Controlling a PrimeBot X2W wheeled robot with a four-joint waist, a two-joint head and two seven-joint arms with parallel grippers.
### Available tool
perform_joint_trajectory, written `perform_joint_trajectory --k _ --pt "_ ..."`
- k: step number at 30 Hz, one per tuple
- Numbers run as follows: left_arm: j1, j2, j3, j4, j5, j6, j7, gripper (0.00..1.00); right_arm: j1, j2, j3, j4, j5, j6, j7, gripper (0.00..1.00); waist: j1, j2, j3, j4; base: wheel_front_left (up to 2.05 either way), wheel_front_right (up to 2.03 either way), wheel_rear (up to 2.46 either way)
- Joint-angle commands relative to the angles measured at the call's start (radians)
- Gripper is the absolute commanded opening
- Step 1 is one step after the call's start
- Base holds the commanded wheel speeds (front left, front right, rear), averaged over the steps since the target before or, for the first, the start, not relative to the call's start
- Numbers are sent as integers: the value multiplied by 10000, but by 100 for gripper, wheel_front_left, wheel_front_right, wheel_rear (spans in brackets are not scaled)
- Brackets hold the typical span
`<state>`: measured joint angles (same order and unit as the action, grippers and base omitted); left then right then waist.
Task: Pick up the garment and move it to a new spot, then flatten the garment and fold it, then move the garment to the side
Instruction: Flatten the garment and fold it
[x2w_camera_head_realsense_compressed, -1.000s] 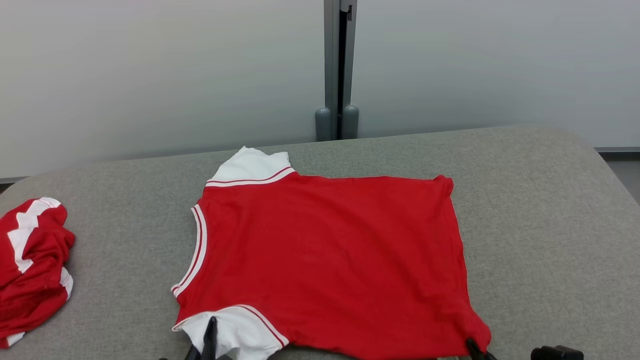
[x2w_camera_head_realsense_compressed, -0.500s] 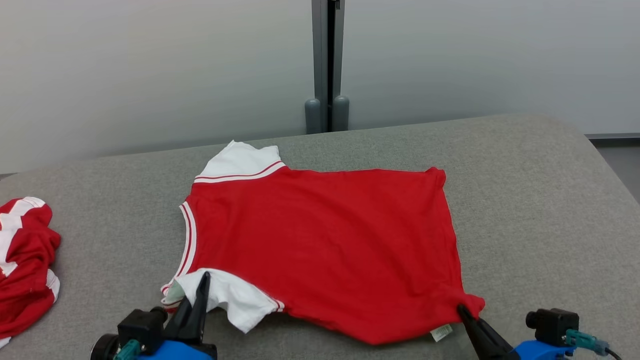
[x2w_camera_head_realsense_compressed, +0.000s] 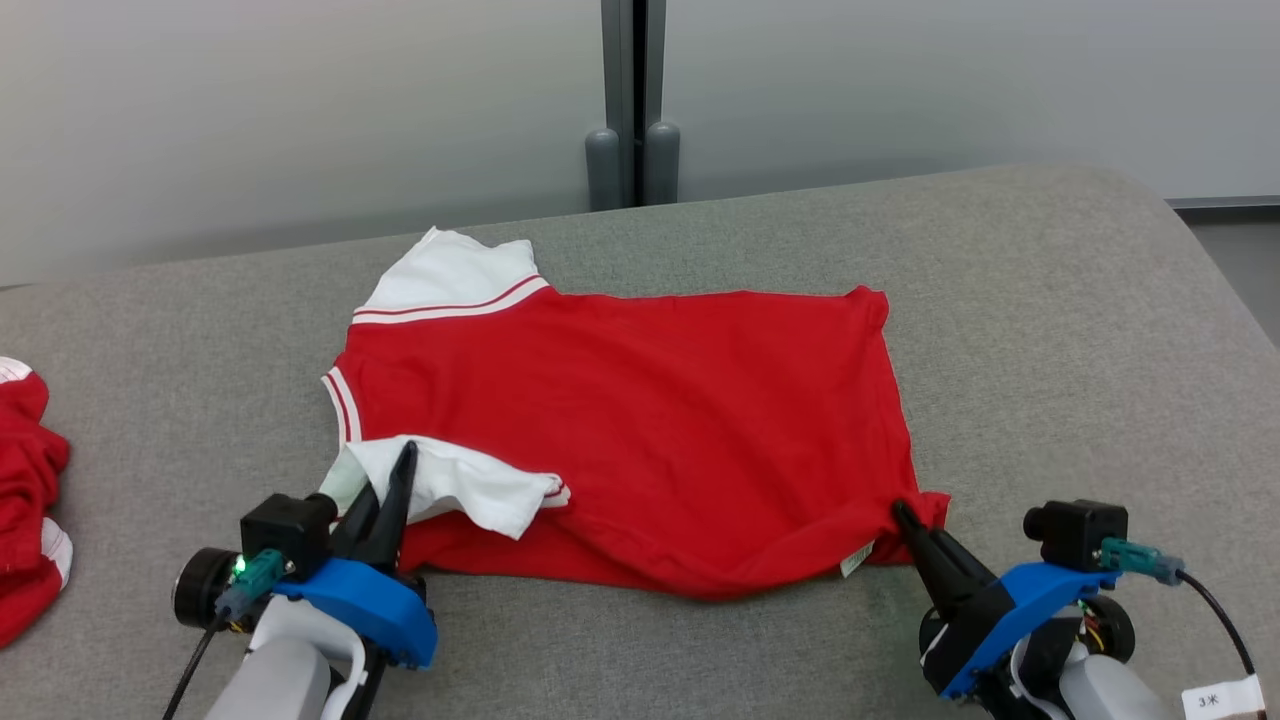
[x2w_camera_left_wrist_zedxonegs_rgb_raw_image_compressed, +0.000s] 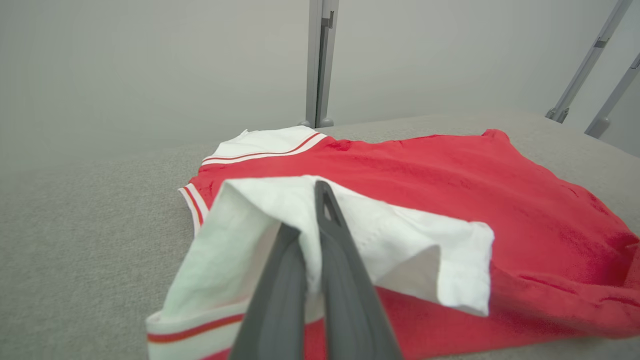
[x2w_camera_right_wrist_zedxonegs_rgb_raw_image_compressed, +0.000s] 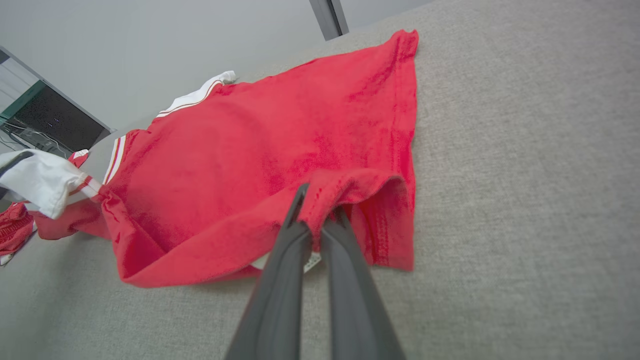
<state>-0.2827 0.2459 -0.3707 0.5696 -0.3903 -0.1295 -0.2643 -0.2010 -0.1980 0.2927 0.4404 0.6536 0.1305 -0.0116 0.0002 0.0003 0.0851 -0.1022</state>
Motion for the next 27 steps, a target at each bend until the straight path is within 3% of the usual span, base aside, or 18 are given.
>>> perform_joint_trajectory --k 1,6,7,8,9,18,27 --pt "-378 84 -30 178 -71 -13 1 0 -346 -47 22 154 -37 5 -72 0 -2 -3 148 70 0 0 0" --pt "-1104 100 -177 815 -157 -11 0 0 -1045 -72 104 816 -39 5 -261 0 -2 -3 400 138 0 0 0" --pt "-1330 77 -259 1054 -182 -11 0 0 -1275 -66 139 1065 -21 5 -385 13 -2 -3 450 163 0 0 0" --pt "-1417 75 -286 1180 -161 -11 0 5 -1359 -49 160 1178 -13 5 -463 53 -2 -3 464 171 0 0 0" --pt "-1530 67 -273 1248 -97 -11 0 98 -1418 -34 200 1283 -7 5 -523 100 -2 -3 478 180 0 0 0" --pt "-1051 11 90 1145 115 -11 0 100 -1156 -519 598 1801 -584 5 -1404 100 -2 -3 154 255 0 0 0" --pt "104 97 594 1186 423 -12 0 100 -940 -725 509 2311 -955 5 -1444 100 -2 -3 -52 316 0 0 0"
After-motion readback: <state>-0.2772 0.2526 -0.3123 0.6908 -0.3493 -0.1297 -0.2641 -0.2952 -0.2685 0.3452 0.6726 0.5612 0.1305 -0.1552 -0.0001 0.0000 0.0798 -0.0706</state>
